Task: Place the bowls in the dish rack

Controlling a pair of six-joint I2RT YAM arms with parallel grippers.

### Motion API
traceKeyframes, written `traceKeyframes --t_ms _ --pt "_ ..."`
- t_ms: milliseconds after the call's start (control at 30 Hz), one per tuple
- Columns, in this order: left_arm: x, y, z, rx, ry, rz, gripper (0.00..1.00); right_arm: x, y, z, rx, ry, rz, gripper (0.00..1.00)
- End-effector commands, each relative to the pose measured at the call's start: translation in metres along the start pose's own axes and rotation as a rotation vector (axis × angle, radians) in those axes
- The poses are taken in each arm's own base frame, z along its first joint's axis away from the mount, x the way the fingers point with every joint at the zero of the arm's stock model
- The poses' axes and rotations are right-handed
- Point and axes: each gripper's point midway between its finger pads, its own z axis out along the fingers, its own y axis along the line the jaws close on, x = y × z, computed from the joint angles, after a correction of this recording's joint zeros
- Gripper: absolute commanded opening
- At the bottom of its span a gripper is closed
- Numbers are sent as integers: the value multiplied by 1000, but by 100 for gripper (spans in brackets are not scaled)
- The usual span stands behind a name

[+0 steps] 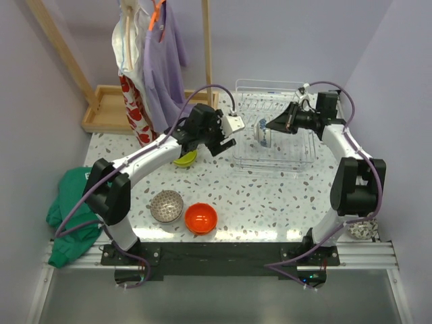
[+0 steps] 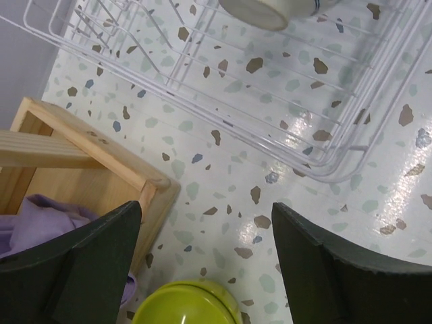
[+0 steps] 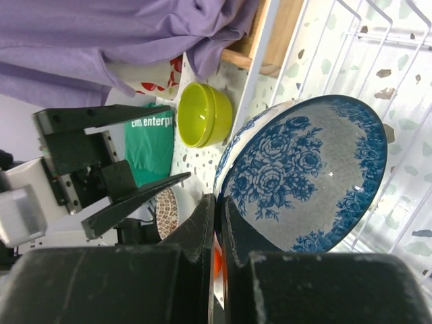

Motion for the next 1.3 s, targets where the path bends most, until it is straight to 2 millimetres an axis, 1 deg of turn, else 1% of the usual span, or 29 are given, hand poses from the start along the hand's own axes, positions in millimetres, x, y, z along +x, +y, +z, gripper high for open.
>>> traceKeyframes --t_ms 0,167,367,400,500,567,700,933,967,1167,1200,1267 --pt "-40 20 4 -72 -87 -2 83 -8 13 -1 -87 3 -38 0" --pt "-42 26 15 -93 -84 -3 83 -8 0 7 -85 0 20 0" --pt "-49 21 28 -85 -87 5 83 -2 -15 12 -68 14 66 0" --pt "-49 20 29 -83 -87 4 83 -2 -20 12 -64 16 78 0" --pt "-52 18 32 -78 -89 4 83 -2 -26 13 -64 19 95 0" --pt "-50 17 36 -75 -84 2 83 -1 -31 14 -62 27 112 0" --pt "-47 16 39 -73 -76 -2 83 0 -42 15 -53 31 139 0" --pt "-44 15 41 -71 -63 0 83 0 -57 22 -46 37 169 0" --pt "-43 15 42 -70 -60 -2 83 0 -62 24 -41 40 179 0" --pt "-43 15 42 -70 -58 3 83 -2 -80 21 3 38 195 0" --pt "-43 14 42 -69 -58 4 83 -2 -82 20 11 42 170 2" --pt "-44 15 42 -71 -61 4 83 -3 -87 16 46 44 178 6"
